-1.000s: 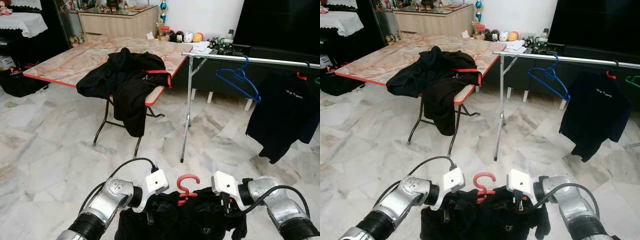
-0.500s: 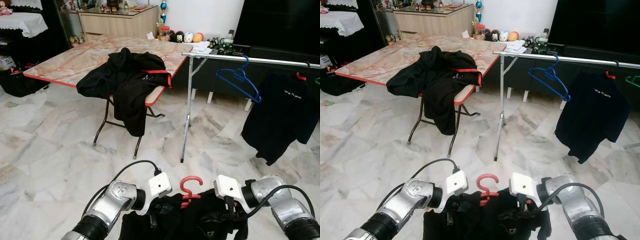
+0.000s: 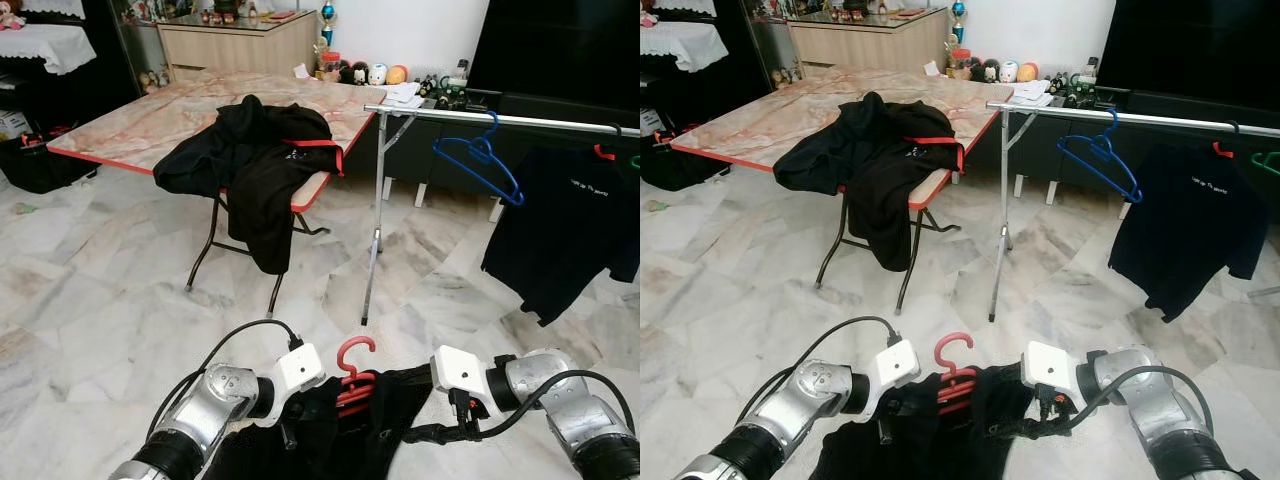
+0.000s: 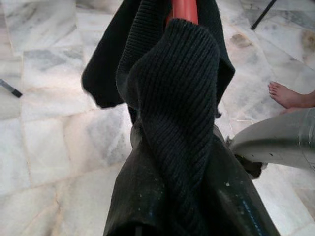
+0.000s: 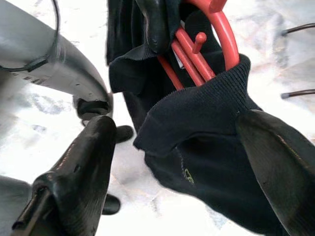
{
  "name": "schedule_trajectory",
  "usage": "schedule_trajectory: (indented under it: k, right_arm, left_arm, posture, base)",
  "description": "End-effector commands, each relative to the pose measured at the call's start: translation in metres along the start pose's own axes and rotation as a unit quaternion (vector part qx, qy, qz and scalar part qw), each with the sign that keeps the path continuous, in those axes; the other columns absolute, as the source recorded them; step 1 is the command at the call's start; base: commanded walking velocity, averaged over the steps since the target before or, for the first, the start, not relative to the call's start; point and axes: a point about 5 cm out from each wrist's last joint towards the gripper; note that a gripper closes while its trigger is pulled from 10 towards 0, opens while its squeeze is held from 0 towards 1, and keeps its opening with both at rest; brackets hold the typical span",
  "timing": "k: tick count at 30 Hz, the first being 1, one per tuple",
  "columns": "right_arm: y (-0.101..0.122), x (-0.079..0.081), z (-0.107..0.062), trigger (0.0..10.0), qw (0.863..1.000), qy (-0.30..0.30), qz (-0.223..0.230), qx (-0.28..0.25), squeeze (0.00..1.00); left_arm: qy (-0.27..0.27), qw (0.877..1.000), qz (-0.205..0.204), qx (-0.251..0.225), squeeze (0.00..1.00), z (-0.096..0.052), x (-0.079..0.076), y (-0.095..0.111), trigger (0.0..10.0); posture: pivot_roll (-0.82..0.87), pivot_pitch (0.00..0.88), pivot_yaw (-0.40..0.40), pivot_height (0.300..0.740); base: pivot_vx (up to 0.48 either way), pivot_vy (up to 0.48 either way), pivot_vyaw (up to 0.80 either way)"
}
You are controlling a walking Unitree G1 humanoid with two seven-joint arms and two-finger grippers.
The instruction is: Hang hanger
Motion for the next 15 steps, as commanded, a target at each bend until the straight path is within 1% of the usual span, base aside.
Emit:
schedule_trajectory:
  k: [1,3,4,5,7,8,9,10,11,12,13,14,15]
  right_arm:
    - [0.004,-0.007,-0.003,10.0,0.999,-0.035,-0.015,0.002,1.0]
    - [0.004,-0.012,-0.007,10.0,0.997,-0.077,-0.008,-0.002,1.0]
    - [0.005,-0.018,-0.009,10.0,0.992,-0.122,0.002,-0.018,1.0]
    - [0.005,-0.02,-0.011,10.0,0.988,-0.148,0.014,-0.031,1.0]
    - [0.004,-0.022,-0.013,10.0,0.98,-0.189,0.031,-0.058,1.0]
    - [0.004,-0.022,-0.013,10.0,0.98,-0.189,0.031,-0.058,1.0]
    - [0.002,-0.023,-0.016,10.0,0.964,-0.244,0.055,-0.088,1.0]
    - [-0.002,-0.024,-0.018,10.0,0.949,-0.286,0.081,-0.103,0.7]
    - [-0.002,-0.024,-0.018,10.0,0.949,-0.286,0.081,-0.103,0.7]
    - [-0.007,-0.024,-0.019,10.0,0.935,-0.321,0.104,-0.113,0.08]
    - [-0.012,-0.024,-0.019,10.0,0.918,-0.355,0.129,-0.122,0.0]
    - [-0.021,-0.022,-0.016,10.0,0.897,-0.389,0.17,-0.126,0.0]
    - [-0.021,-0.022,-0.016,10.0,0.897,-0.389,0.17,-0.126,0.0]
  left_arm:
    - [0.027,1.0,0.013,-0.009,0.0,-0.004,0.009,0.005,0.0]
    - [0.039,0.999,0.012,-0.011,0.0,-0.004,0.01,0.005,0.0]
    - [0.048,0.999,0.009,-0.012,0.0,-0.005,0.011,0.004,0.0]
    - [0.057,0.998,0.009,-0.012,0.0,-0.005,0.011,0.003,0.0]
    - [0.071,0.997,0.009,-0.01,0.0,-0.005,0.013,0.0,0.0]
    - [0.071,0.997,0.009,-0.01,0.0,-0.005,0.013,0.0,0.0]
    - [0.088,0.996,0.009,-0.009,0.0,-0.006,0.014,-0.002,0.0]
    - [0.103,0.995,0.01,-0.007,0.0,-0.007,0.015,-0.005,0.0]
    - [0.103,0.995,0.01,-0.007,0.0,-0.007,0.015,-0.005,0.0]
    - [0.124,0.992,0.014,0.0,0.0,-0.008,0.017,-0.007,0.0]
    - [0.151,0.988,0.015,0.01,0.0,-0.01,0.021,-0.009,0.0]
    - [0.176,0.984,0.017,0.015,0.0,-0.011,0.024,-0.011,9.4]
    - [0.176,0.984,0.017,0.015,0.0,-0.011,0.024,-0.011,9.4]
  posture:
    - [-0.08,0.009,0.023,0.74]
    - [-0.08,0.007,0.022,0.74]
    - [-0.08,0.006,0.023,0.74]
    - [-0.08,0.006,0.023,0.74]
    - [-0.08,0.002,0.024,0.74]
    - [-0.08,0.002,0.024,0.74]
    - [-0.08,0.0,0.027,0.74]
    - [-0.08,0.0,0.028,0.74]
    - [-0.08,0.0,0.028,0.74]
    - [-0.08,0.0,0.028,0.74]
    - [-0.08,0.0,0.035,0.74]
    - [-0.08,0.0,0.036,0.74]
    - [-0.08,0.0,0.036,0.74]
  base:
    - [0.0,0.0,0.0]
    - [0.0,0.0,0.0]
    - [0.0,0.0,0.0]
    - [0.0,0.0,0.0]
    - [0.0,0.0,0.0]
    - [0.0,0.0,0.0]
    - [0.0,0.0,0.0]
    - [0.0,0.0,0.0]
    - [0.0,0.0,0.0]
    - [0.0,0.0,0.0]
    - [0.0,0.0,0.0]
    - [0.0,0.0,0.0]
    - [0.0,0.0,0.0]
Point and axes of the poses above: a point about 5 cm out from each wrist's last joint towards the gripper, its own z axis pointing out of the wrist towards the gripper, its own y axis along the axis of the wrist's last joint, x = y × z, and after that the axes turned 1 degree about z, right-handed
